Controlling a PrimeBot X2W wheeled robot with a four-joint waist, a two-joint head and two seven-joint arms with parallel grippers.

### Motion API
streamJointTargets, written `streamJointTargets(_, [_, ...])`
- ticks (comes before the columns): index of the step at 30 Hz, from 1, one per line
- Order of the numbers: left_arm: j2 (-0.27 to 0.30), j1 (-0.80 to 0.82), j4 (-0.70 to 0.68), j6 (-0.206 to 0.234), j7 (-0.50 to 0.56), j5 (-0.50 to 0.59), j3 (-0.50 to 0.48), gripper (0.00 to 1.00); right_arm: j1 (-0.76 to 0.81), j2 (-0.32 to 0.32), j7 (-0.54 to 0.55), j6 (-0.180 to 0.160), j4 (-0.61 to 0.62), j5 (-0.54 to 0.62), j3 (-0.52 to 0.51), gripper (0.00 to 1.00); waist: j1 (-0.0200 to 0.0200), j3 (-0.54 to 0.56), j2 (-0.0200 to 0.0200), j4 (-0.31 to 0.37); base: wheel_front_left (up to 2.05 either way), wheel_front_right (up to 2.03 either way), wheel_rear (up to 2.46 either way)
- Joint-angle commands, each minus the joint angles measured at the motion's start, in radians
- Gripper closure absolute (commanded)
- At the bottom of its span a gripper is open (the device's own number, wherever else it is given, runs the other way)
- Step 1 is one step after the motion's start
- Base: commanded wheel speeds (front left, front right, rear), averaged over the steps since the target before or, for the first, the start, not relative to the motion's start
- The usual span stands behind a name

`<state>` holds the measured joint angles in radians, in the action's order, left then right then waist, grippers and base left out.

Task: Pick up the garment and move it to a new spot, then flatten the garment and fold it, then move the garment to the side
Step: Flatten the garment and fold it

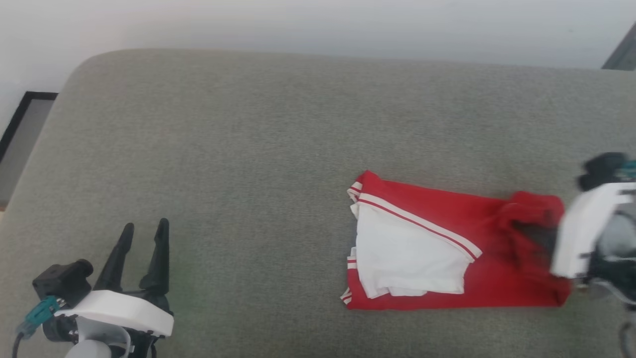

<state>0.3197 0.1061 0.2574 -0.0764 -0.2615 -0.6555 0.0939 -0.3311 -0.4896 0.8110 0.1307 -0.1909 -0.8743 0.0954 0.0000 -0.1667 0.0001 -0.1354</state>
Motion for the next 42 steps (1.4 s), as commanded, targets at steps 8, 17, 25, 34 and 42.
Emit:
streamJointTargets(8, [-0.015,0.041,0.017,-0.015,-0.003,0.017,0.029,0.00,-0.077,0.121,-0.020,0.000,-0.008,0.049,0.153,1.00,0.0000,-0.005,-0.0001,-0.075,0.00,0.00,0.00])
streamJointTargets(17, [-0.025,0.063,0.039,-0.024,-0.003,0.016,0.047,0.00,-0.150,0.165,-0.079,0.000,-0.111,0.055,0.253,0.96,0.0000,-0.007,-0.0001,-0.129,0.00,0.00,0.00])
streamJointTargets(25, [-0.023,0.047,0.048,-0.027,-0.003,0.003,0.034,0.00,-0.170,0.148,-0.118,0.000,-0.108,0.015,0.286,0.00,0.0000,0.006,-0.0001,-0.117,0.00,0.00,0.00])
streamJointTargets(34, [-0.010,0.023,0.044,-0.031,-0.004,0.000,0.025,0.00,-0.129,0.070,-0.184,0.000,-0.013,0.012,0.249,0.00,0.0000,0.034,-0.0001,-0.060,0.00,0.00,0.00])
streamJointTargets(42, [0.007,0.006,0.043,-0.032,-0.004,-0.005,0.016,0.00,-0.056,0.006,-0.306,0.000,0.039,0.021,0.168,0.00,0.0000,0.056,-0.0001,0.001,0.00,0.00,0.00])
